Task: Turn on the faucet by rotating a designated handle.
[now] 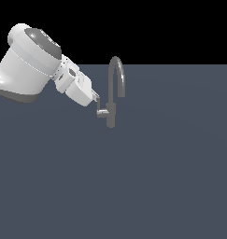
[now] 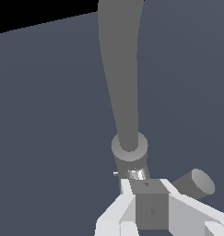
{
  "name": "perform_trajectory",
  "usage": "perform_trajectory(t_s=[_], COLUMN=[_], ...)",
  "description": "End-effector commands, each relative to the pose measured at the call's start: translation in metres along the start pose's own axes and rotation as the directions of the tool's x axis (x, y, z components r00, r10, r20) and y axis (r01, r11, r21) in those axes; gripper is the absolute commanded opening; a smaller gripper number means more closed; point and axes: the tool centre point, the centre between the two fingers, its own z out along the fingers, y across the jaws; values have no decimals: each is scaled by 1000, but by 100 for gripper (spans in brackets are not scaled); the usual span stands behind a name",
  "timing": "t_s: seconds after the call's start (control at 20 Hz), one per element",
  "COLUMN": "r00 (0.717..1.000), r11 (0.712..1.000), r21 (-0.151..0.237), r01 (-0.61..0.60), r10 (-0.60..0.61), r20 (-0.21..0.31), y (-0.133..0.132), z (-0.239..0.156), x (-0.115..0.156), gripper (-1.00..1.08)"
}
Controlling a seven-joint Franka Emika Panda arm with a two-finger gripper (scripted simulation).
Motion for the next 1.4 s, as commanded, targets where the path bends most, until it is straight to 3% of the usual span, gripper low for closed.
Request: perform_trajectory(t_s=[0.0, 0.65, 0.7, 1.3, 1.35], r00=[1000, 1000, 1000, 1000, 1000], r11=[1000, 1000, 1000, 1000, 1000], r21=[-11, -14, 13, -13, 22], r01=[2, -3, 2, -4, -3], r10=[-2, 3, -2, 4, 3], r20=[-2, -4, 1, -4, 0], y=[12, 51, 40, 80, 66], z=[4, 10, -1, 40, 22], x=[-1, -2, -5, -31, -29], gripper=[-100, -100, -100, -100, -100])
